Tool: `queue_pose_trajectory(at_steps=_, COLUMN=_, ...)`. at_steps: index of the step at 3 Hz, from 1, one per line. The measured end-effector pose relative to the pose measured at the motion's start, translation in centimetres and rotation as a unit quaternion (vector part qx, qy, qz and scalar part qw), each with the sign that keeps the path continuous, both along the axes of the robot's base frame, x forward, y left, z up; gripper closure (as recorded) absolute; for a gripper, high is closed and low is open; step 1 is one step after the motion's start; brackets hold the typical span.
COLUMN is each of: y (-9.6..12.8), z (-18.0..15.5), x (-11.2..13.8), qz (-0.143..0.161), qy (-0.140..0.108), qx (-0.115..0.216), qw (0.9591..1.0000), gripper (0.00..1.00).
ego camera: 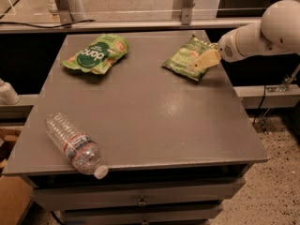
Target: Pick green jalapeno chip bag
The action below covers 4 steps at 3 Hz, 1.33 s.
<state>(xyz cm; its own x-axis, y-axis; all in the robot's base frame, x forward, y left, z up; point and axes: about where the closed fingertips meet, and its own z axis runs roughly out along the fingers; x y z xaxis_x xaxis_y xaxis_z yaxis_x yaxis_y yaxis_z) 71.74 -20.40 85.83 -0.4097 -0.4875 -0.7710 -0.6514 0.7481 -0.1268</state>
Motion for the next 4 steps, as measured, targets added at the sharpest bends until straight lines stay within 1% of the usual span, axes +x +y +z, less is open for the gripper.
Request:
queue_pose_trajectory(at_steps=1, y=-0.4, z=-1.4, x=2.2, qz=-0.02, qy=-0.009, qx=0.008, qw=0.9997, gripper=0.0)
queue_pose_trajectory(at_steps=2, y=-0.9, z=-1.8, x=3.5, qz=-0.027, qy=-0.02, qx=0.014, qw=0.9993, gripper=0.15)
queue_pose_trajectory(at_steps=3, y=-1.6, z=-1.4, x=3.9, qz=-0.026, qy=-0.031, qx=0.019, qw=0.999, gripper=0.39)
queue_pose_trajectory(at_steps=4, y=-2.2, z=-0.3, x=3.4, qz=-0.02, qy=-0.043, qx=0.026, qw=0.9985, gripper=0.62)
